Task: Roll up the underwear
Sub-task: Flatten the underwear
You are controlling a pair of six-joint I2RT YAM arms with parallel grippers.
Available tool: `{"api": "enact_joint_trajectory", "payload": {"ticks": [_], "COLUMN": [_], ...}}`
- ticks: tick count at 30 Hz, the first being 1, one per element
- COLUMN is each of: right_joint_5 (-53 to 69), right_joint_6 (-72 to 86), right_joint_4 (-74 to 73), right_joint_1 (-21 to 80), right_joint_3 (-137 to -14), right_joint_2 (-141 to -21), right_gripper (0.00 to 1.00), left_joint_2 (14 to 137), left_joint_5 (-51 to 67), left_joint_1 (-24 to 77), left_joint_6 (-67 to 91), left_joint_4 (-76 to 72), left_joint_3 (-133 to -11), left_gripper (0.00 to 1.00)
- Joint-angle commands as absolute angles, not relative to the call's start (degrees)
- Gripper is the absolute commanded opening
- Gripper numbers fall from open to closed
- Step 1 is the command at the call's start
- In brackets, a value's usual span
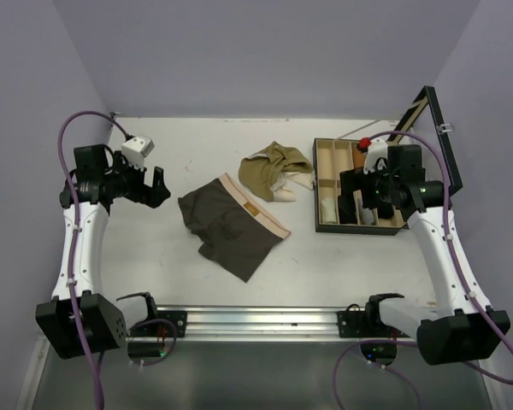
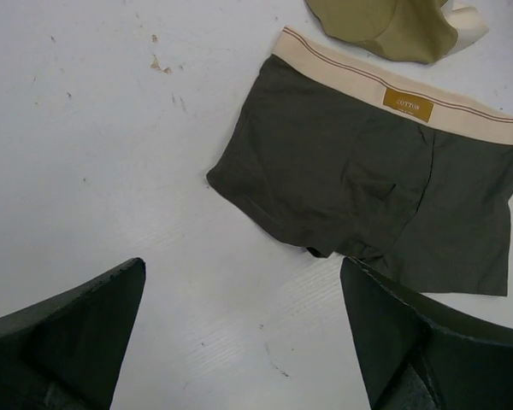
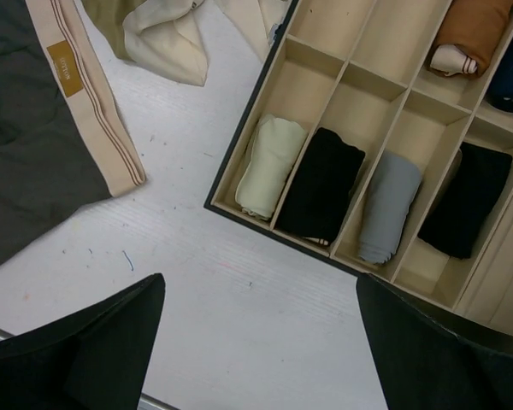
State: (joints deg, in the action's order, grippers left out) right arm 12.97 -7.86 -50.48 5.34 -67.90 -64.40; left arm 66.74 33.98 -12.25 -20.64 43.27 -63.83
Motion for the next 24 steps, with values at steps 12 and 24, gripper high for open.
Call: {"api": "enact_joint_trajectory", "payload": {"ticks": [12,24], "right_joint_5": [13.5,17.5], "right_joint_6": [-11.8,-15.6], "right_joint_4": [-48.9,-50.0], "right_joint_1": [12.5,27.0], "right_joint_3": [-74.2,-78.8], "right_joint_2": [-72.7,-90.3], "right_gripper": [0.98,0.88], "left_joint_2": [73.7,94.5], "left_joint_5": [33.4,46.7], "left_joint_1": [-13.4,-15.5], "left_joint_6": [-23.6,-37.6], "left_joint_4": [42.0,49.9], "left_joint_3": [-69.3,-79.4], "left_gripper": [1.0,0.9]}}
